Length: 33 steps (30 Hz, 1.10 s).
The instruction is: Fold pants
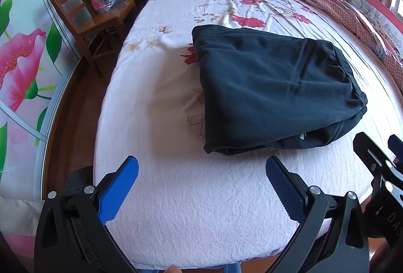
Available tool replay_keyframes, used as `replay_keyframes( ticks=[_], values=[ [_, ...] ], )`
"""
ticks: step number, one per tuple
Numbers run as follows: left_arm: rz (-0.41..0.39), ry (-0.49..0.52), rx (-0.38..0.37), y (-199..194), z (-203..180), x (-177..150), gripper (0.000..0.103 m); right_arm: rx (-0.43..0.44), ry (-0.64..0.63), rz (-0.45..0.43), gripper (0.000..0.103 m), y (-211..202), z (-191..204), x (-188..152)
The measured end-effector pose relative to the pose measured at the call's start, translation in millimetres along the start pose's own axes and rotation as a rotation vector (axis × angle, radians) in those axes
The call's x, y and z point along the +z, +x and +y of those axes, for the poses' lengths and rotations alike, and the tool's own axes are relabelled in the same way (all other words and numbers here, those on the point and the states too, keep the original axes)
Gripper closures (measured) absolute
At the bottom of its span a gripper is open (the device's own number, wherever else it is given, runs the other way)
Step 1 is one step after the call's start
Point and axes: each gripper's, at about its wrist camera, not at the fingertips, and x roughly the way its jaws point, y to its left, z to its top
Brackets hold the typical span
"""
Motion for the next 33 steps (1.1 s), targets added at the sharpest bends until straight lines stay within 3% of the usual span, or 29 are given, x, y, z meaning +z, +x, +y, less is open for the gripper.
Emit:
replay_keyframes(
  ticks=[17, 26, 30, 33],
  values=[
    [0.003, 0.010, 0.001, 2, 0, 0, 0.002, 0.002, -0.003, -0.003, 0.014, 1, 2, 4],
    [0.025, 0.046, -0.003, 6, 4, 8, 0.002, -0.014, -0.028, 0.038, 0.014, 13, -8, 7],
    [0.017, 0.099, -0.032, 9, 14, 22, 0.002, 0.049, 0.015, 0.085, 0.014, 23, -35, 18],
    [0.017, 0.168, -0.064, 11, 19, 35, 0.002, 0.202, 0.091, 0.143, 0.014, 36, -65, 36]
  ],
)
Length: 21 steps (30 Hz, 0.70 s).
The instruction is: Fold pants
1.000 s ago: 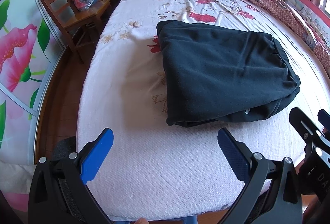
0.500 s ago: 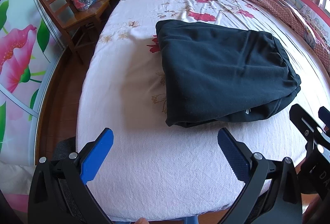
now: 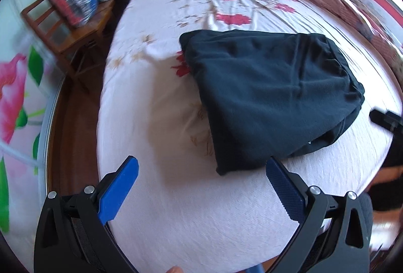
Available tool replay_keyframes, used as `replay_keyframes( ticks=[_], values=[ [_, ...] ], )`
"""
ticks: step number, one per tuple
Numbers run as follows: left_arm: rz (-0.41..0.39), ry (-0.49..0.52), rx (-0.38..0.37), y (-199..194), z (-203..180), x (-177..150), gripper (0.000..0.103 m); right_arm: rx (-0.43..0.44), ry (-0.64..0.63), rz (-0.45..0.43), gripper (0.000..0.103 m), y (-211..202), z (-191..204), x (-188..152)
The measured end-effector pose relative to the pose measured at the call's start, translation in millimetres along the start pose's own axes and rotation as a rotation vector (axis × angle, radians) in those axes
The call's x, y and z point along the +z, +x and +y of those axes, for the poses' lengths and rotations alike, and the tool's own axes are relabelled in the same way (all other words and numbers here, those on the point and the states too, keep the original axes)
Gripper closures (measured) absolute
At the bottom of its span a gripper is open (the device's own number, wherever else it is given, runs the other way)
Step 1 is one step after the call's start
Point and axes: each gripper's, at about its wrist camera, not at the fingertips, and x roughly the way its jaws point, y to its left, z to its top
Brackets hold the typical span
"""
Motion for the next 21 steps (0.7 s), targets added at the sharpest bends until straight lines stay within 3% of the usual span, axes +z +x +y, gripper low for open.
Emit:
replay_keyframes(
  ticks=[1, 3, 4, 8, 12, 16, 18, 21],
  values=[
    [-0.002, 0.007, -0.013, 0, 3, 4, 0.002, 0.036, 0.026, 0.020, 0.014, 2, -8, 7],
    [-0.010, 0.019, -0.110, -1, 12, 14, 0.002, 0.095, 0.083, 0.046, 0.014, 5, -27, 23],
    [-0.023, 0.014, -0.109, -1, 16, 18, 0.002, 0.118, 0.108, 0.056, 0.014, 6, -38, 35],
    [-0.008, 0.018, -0.028, 9, 26, 28, 0.002, 0.045, 0.089, 0.045, 0.014, 3, -47, 58],
    [0.014, -0.020, -0.034, 20, 34, 25, 0.002, 0.039, 0.065, 0.004, 0.014, -1, -39, 59],
    [-0.022, -0.048, -0.084, 25, 36, 25, 0.002, -0.056, -0.026, -0.037, 0.014, 3, -20, 45],
    [-0.008, -0.079, -0.126, 30, 39, 29, 0.002, -0.045, -0.038, -0.020, 0.014, 8, -16, 41],
    [-0.038, -0.097, -0.103, 30, 42, 33, 0.002, -0.007, -0.032, 0.013, 0.014, 15, -10, 36]
  ],
)
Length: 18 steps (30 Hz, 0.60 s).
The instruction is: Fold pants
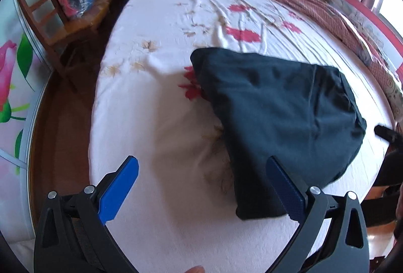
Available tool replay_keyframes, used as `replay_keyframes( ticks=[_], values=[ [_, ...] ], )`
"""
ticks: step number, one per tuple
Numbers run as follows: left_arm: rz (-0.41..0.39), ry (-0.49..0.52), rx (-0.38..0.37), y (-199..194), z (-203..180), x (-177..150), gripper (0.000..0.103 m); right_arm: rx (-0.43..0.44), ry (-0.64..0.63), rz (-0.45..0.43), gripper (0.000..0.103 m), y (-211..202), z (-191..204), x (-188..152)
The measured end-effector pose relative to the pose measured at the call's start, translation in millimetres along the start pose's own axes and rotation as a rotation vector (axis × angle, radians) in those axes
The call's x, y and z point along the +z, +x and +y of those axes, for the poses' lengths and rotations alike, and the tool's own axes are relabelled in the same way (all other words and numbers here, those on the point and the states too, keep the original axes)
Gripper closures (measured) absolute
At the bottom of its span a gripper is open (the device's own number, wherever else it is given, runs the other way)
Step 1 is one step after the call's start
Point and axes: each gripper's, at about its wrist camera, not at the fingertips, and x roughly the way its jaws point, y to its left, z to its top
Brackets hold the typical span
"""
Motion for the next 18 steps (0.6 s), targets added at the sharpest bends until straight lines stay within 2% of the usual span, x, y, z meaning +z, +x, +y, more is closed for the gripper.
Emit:
replay_keyframes(
  ticks=[2, 4, 6, 10, 14, 18],
  values=[
    [-0.014, 0.012, 0.028, 0, -1, 1, 0.002, 0.012, -0.009, 0.011, 0.014, 2, 4, -3],
    [-0.018, 0.013, 0.013, -2, 0, 2, 0.002, 0.011, -0.019, 0.017, 0.014, 4, 9, -4],
    [-0.029, 0.006, 0.031, -3, 2, 2, 0.002, 0.015, -0.024, 0.017, 0.014, 3, 13, -7],
    [-0.002, 0.005, 0.016, 0, 4, 2, 0.002, 0.011, -0.036, 0.014, 0.014, 2, 18, -10],
    [-0.044, 0.004, 0.049, -5, 3, -2, 0.002, 0.006, -0.056, 0.026, 0.014, 4, 23, -12],
    [-0.084, -0.080, 0.042, -10, 11, -6, 0.002, 0.008, -0.073, 0.035, 0.014, 5, 27, -14]
  ],
)
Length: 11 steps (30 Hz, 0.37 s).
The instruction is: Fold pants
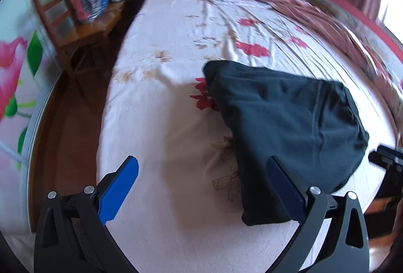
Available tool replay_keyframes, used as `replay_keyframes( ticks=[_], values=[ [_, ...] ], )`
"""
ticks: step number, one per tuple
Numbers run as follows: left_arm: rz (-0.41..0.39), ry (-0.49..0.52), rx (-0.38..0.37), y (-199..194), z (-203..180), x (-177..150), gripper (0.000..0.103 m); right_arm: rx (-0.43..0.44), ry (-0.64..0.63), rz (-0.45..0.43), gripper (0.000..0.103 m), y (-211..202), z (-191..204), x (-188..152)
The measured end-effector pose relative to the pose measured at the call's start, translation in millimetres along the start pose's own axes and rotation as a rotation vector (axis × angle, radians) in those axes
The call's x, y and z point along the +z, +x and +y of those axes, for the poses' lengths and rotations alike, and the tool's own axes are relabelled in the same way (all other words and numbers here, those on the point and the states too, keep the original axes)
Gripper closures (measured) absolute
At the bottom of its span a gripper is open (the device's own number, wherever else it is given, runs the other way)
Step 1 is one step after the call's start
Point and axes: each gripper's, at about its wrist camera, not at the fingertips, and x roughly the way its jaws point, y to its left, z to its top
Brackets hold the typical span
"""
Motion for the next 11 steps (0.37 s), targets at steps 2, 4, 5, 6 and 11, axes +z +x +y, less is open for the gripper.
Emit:
replay_keyframes(
  ticks=[2, 4, 5, 6, 11],
  values=[
    [-0.004, 0.014, 0.016, -0.1, -1.7, -1.8, 0.002, -0.007, -0.003, 0.004, 0.014, 0.6, 1.6, -1.9],
    [0.003, 0.015, 0.024, 1.4, -2.2, -2.6, 0.002, 0.002, -0.001, 0.016, 0.014, 2.1, 1.4, -3.2],
    [0.003, 0.024, 0.030, 1.5, -3.3, -2.4, 0.002, 0.005, 0.002, 0.017, 0.014, 2.1, 1.5, -4.1],
    [0.015, 0.044, 0.031, 2.3, -5.4, -1.7, 0.002, 0.006, 0.002, 0.016, 0.014, 1.8, 1.5, -4.8],
    [0.015, 0.039, 0.043, 0.5, -4.5, 3.9, 0.002, 0.014, 0.010, 0.017, 0.014, 0.2, 0.1, -5.9]
  ],
)
